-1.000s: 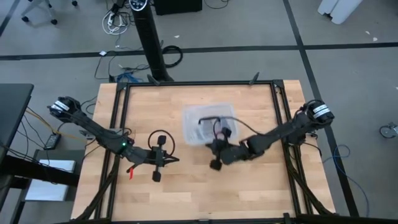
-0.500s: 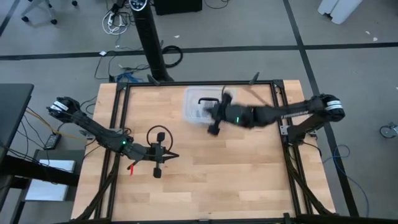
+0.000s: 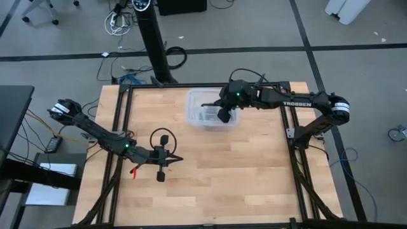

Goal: Roll bandage
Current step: Close the transparent bin with the transparent bin lid

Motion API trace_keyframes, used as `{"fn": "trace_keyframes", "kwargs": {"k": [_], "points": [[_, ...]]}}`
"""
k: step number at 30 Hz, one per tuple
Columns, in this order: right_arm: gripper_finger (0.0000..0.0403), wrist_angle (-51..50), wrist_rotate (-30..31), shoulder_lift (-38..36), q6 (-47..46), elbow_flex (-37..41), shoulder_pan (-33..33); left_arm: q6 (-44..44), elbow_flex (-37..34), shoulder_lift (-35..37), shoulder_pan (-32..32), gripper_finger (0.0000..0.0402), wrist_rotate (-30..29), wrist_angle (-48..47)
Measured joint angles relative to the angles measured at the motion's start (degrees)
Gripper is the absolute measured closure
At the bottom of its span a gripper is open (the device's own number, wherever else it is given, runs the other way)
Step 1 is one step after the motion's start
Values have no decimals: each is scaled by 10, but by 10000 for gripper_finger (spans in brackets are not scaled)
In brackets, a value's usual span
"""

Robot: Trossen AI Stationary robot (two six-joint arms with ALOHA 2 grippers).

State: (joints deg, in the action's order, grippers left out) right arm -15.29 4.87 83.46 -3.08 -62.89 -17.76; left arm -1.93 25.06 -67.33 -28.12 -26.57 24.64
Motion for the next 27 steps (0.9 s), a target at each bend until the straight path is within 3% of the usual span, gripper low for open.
{"fn": "trace_keyframes", "kwargs": {"k": [9, 12, 17, 22, 27], "points": [[403, -4, -123, -2, -14, 0, 23, 6, 0, 0, 0, 401, 0, -1], [403, 1, -103, -11, -11, 0, 47, 7, 0, 0, 0, 401, -8, -1], [403, 11, 104, -12, 26, 0, 82, 7, 0, 0, 0, 401, -18, -1], [403, 7, 44, 20, 6, 0, 78, 9, 0, 0, 0, 401, -19, -1], [403, 8, 44, 54, -2, -2, 86, 9, 0, 0, 0, 401, -18, -1]]}}
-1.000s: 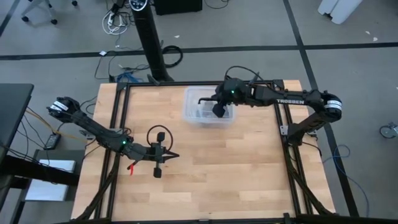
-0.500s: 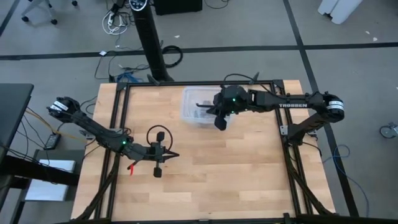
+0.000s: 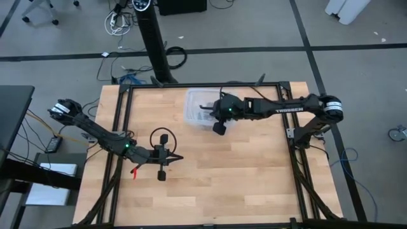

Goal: Roll bandage
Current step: Close the transparent bin with the transparent bin lid

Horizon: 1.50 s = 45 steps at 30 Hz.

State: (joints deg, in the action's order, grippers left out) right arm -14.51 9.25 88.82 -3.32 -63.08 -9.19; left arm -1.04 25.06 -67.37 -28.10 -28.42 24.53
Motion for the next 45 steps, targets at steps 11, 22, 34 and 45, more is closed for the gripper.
{"fn": "trace_keyframes", "kwargs": {"k": [11, 22, 34, 45], "points": [[403, 30, 113, -53, 39, 3, 26, 0, 0, 0, 4, 401, -1, 0], [403, 19, 62, 9, 15, 1, 26, 2, 0, 0, 12, 401, -2, 1], [403, 49, 36, -38, 71, 7, 89, 14, 0, 0, 28, 401, 9, 0], [403, 120, 92, -35, 32, 103, 124, 15, 0, 0, 72, 401, 56, 0]]}}
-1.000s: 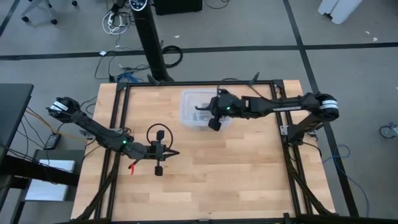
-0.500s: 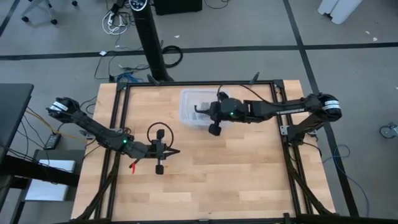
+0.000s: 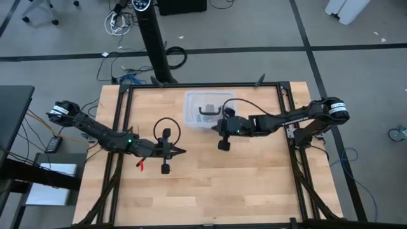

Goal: Roll bandage
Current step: Close the transparent bin with the transparent bin lid, then return to Home Position

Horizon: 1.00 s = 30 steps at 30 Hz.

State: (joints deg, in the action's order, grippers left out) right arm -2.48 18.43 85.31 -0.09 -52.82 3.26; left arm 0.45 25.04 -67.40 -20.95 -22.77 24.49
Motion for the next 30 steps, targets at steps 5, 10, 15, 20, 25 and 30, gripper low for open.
{"fn": "trace_keyframes", "kwargs": {"k": [5, 10, 15, 20, 25, 30], "points": [[403, 4, 45, 0, -2, 3, -38, -13, 0, 0, 19, 401, 9, 0], [403, 5, 47, 0, 27, 3, -89, -40, -19, 3, 32, 401, 9, 38], [403, -12, 20, -42, 62, 4, -74, -13, -95, 56, 46, 401, 49, 101], [403, -12, -56, -112, 67, 37, -24, 24, -153, 117, 96, 401, 137, 103], [403, 94, -147, -182, 64, 151, -7, 18, -164, 127, 171, 401, 235, 106], [403, 223, -223, -259, 48, 278, -21, -3, -169, 149, 196, 401, 261, 113]]}}
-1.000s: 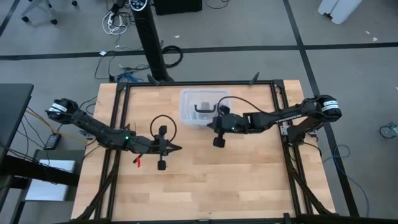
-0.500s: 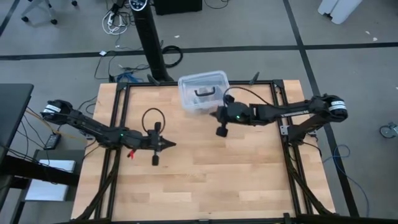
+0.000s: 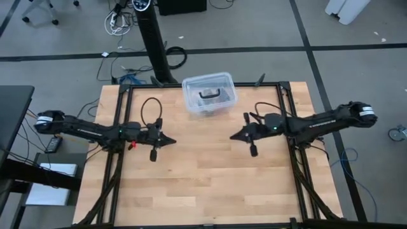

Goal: Roll bandage
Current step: Return to Home Position

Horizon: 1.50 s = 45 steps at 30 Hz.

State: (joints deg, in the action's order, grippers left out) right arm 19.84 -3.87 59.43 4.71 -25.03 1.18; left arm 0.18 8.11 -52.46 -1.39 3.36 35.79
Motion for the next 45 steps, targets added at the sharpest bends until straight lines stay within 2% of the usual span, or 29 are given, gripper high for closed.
{"fn": "trace_keyframes", "kwargs": {"k": [4, 8, 14, 19, 23, 26, 31, 38, 42, 45], "points": [[403, 28, -4, -75, -2, 74, -2, -1, -31, 50, 0, 401, 3, 2], [403, 30, 20, -173, -5, 133, 7, 16, -77, 131, -2, 401, 19, -10], [403, 25, 28, -315, -12, 201, 18, 32, -76, 271, -3, 402, 18, -185], [403, 6, 40, -390, -15, 241, 18, 27, -76, 376, -3, 402, -2, -251], [403, -60, 59, -442, -21, 244, 18, 18, -76, 448, -3, 401, -47, -308], [403, -95, 76, -475, -19, 244, 18, 16, -76, 490, -3, 402, -51, -347], [403, -113, 97, -510, 1, 245, 18, -18, -76, 524, -1, 402, -63, -351], [403, -139, 112, -526, 3, 245, 18, -18, -76, 525, 3, 402, -80, -349], [400, -167, 180, -526, -11, 245, 18, -14, -76, 525, 3, 401, -97, -347], [396, -168, 201, -520, -14, 244, 17, -13, -76, 525, 3, 402, -97, -348]]}}
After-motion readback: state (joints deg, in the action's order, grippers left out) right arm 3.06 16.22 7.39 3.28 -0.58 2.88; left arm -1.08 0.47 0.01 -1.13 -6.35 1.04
